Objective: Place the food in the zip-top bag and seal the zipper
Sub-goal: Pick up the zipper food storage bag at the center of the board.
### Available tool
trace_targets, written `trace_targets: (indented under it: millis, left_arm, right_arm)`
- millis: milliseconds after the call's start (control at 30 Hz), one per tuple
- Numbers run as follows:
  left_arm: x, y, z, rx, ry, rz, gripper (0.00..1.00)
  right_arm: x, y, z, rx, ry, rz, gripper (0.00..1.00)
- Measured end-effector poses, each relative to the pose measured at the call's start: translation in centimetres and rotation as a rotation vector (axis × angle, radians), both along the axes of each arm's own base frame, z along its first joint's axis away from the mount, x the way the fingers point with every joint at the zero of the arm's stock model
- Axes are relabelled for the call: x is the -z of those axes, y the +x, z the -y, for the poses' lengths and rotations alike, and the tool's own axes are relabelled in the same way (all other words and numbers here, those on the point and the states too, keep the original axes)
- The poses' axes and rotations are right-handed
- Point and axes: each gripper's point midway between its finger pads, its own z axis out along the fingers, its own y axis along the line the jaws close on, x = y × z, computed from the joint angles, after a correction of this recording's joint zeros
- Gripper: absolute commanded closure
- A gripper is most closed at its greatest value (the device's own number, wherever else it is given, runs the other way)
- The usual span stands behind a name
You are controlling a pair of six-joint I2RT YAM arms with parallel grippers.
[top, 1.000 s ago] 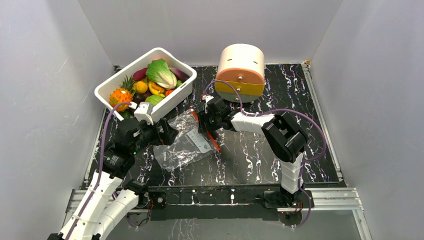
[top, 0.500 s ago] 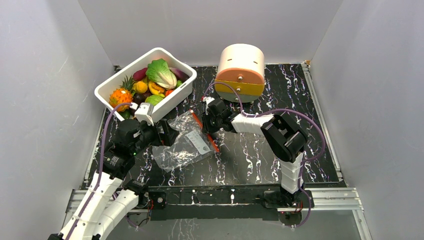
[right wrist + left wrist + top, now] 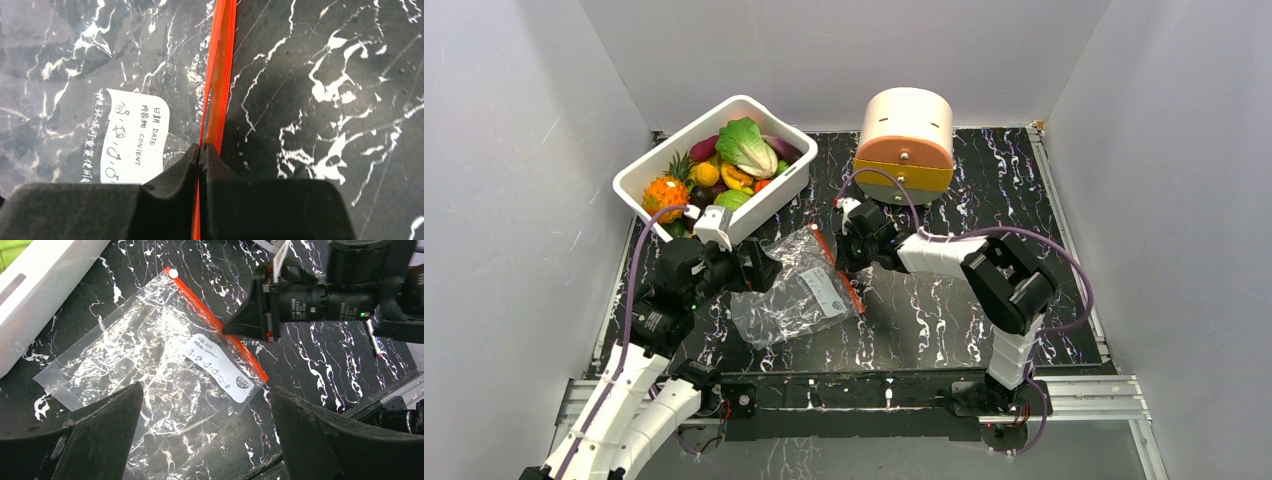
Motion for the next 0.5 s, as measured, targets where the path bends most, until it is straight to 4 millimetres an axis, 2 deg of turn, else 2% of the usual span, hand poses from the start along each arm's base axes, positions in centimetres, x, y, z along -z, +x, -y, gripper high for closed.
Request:
trace_targets:
  millis: [133, 267, 367, 500]
  left_arm:
    - [0.6, 0.2, 0.2, 0.006, 0.005, -0.025, 0.03]
    - [2.2, 0.6, 0.5, 0.001, 0.021, -0.107, 0.06]
    - [2.8, 1.1, 0.9, -0.004, 0.019, -0.164, 0.08]
    - [2.1, 1.8, 2.1, 0.000, -0.033, -0.201, 0.13]
  right_arm:
    - [-1.4, -0.9, 1.0, 0.003, 0.010, 0.027, 1.00]
    - [-3.3, -1.6, 1.9, 0.006, 0.034, 0.072, 1.00]
    - [-5.5, -2.4, 2.6, 0.001, 0.069, 0.115, 1.00]
    - [-9.0, -3.2, 3.0, -0.006, 0.146, 0.188, 1.00]
